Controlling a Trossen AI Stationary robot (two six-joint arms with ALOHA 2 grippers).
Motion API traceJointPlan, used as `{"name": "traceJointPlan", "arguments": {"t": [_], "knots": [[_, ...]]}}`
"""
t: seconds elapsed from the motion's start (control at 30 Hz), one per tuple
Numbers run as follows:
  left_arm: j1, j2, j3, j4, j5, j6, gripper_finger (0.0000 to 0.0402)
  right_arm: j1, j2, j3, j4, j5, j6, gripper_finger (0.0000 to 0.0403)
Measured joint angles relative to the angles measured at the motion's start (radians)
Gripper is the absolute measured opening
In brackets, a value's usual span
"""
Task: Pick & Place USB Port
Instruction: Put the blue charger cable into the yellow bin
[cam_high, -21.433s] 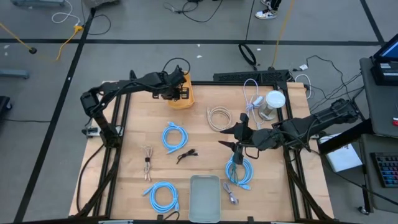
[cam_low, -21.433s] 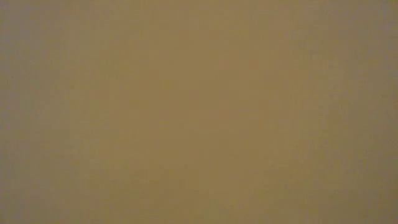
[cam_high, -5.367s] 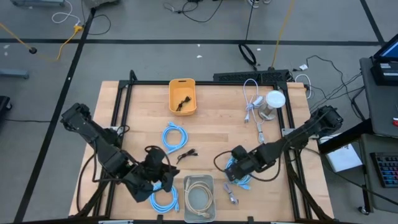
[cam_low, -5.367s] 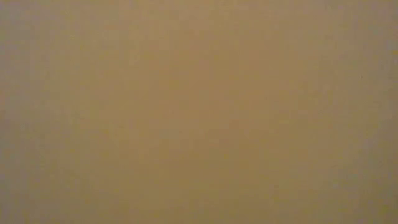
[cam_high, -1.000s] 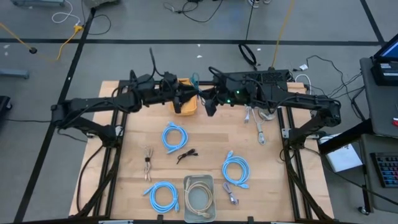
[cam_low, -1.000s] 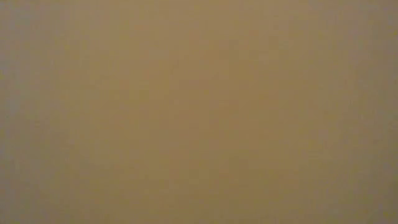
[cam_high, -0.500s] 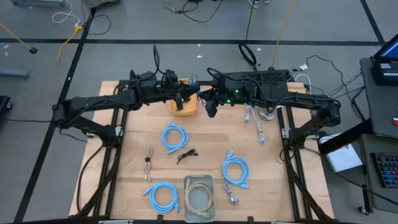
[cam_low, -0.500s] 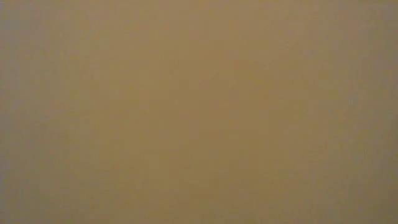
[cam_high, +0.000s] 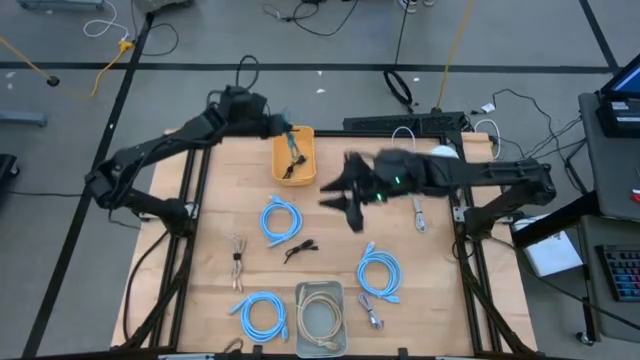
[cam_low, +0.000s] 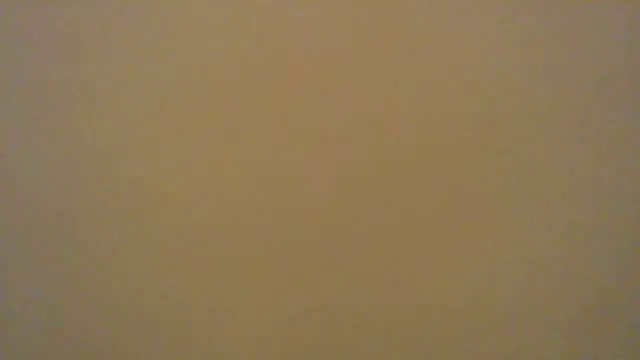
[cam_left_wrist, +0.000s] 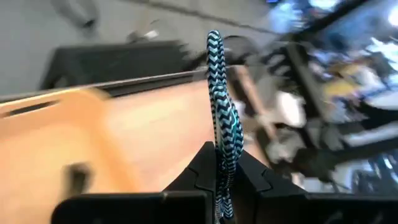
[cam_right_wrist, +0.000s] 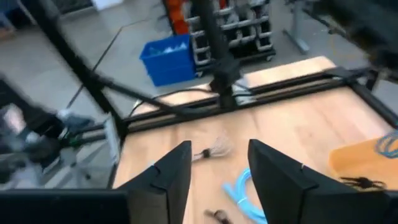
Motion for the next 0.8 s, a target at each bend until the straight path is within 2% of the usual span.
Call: {"name": "traceJointPlan", "arguments": {"t": [0.1, 0.2, 0.27, 0.43, 0.6, 0.8], "knots": [[0.041, 0.030, 0.030, -0.153, 0.042, 0.044, 0.0017, 0.045, -0.013, 0.001, -0.027, 0.108, -0.047, 0.0159], [0.048, 0.079, 0.079, -0.244, 0.038, 0.142, 0.0017, 0.071, -0.022, 0.001, -0.064, 0.252, -0.076, 0.0159], [0.050, 0.129, 0.117, -0.331, 0.034, 0.192, 0.0017, 0.076, -0.020, 0.001, -0.066, 0.304, -0.079, 0.0156], [0.024, 0.254, 0.203, -0.468, -0.016, 0.300, 0.0017, 0.080, -0.026, 0.001, -0.052, 0.305, -0.068, 0.0156], [0.004, 0.314, 0.210, -0.418, -0.018, 0.279, 0.0016, 0.088, -0.025, 0.000, -0.053, 0.306, -0.043, 0.0152], [0.011, 0.342, 0.209, -0.446, -0.090, 0.254, 0.0016, 0.107, -0.025, 0.000, -0.056, 0.307, -0.027, 0.0151]]}}
